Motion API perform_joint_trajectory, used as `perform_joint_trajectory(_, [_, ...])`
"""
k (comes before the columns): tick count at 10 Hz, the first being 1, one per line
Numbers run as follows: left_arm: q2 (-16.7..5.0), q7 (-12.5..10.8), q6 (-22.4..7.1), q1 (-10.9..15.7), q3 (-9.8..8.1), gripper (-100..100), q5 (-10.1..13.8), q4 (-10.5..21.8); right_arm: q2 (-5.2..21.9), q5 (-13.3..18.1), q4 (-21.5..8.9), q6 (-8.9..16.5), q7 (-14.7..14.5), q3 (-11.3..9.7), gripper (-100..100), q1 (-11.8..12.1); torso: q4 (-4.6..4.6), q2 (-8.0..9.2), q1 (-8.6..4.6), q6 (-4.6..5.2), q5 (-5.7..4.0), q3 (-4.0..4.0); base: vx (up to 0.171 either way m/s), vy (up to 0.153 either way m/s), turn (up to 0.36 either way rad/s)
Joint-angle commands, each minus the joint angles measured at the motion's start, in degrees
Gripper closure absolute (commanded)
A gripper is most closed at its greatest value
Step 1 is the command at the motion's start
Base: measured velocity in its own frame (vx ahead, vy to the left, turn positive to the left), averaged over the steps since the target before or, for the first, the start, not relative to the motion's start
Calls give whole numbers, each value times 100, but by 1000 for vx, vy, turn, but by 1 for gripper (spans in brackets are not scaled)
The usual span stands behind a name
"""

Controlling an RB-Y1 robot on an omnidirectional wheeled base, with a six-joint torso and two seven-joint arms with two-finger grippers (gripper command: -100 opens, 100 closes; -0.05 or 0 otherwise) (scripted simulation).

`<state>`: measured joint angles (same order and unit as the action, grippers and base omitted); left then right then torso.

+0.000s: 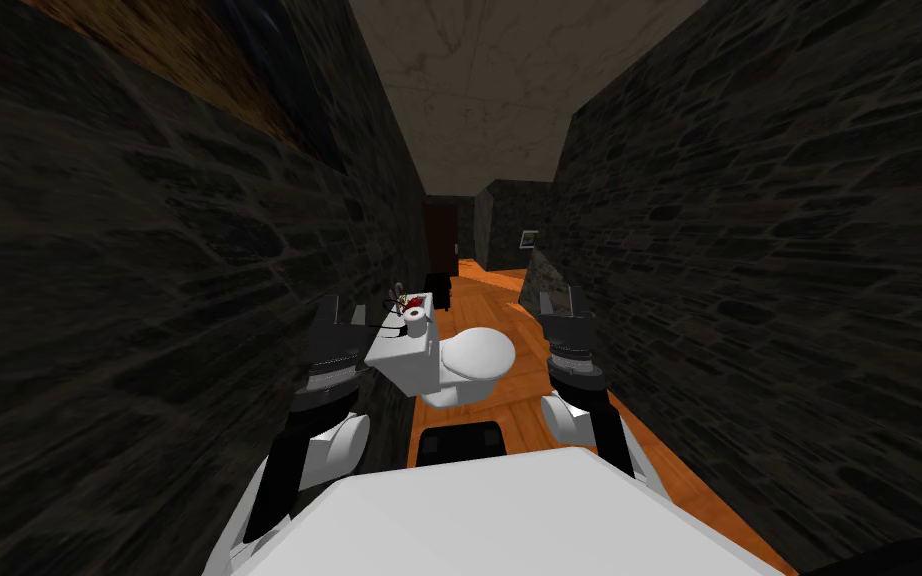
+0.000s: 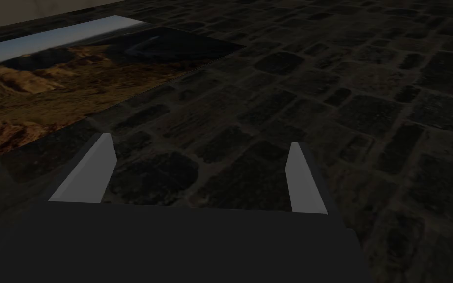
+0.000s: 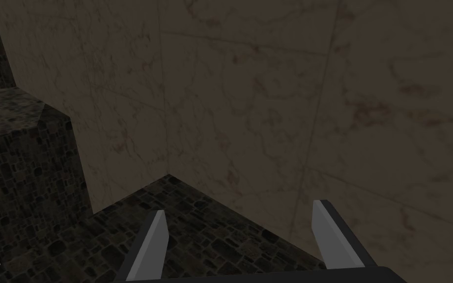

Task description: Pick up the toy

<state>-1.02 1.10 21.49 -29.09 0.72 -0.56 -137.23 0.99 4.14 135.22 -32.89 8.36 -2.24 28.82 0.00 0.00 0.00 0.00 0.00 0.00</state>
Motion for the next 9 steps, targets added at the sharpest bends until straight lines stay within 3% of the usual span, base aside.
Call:
perform_joint_trajectory(1, [-247,30,-121,129,-5,-100,-12,49,0,0,0,0,0,0,0,0,0,0,0,0,0,0,-17,-27,-32])
perform_joint_trajectory(5, [-568,108,-579,601,-38,-100,-37,280,-1,0,0,0,0,-1,0,-1,4,15,-24,1,-5,9,-47,-63,-31])
perform_joint_trajectory(8, [-700,164,-1090,1132,-91,-100,-43,620,-1,0,0,0,0,-1,0,-1,3,14,-34,1,-8,8,-44,-90,-29])
perform_joint_trajectory(9, [-700,164,-1125,1157,-91,-100,-43,620,-1,0,0,0,0,-1,0,-1,3,14,-37,1,-8,8,-27,-69,-4])
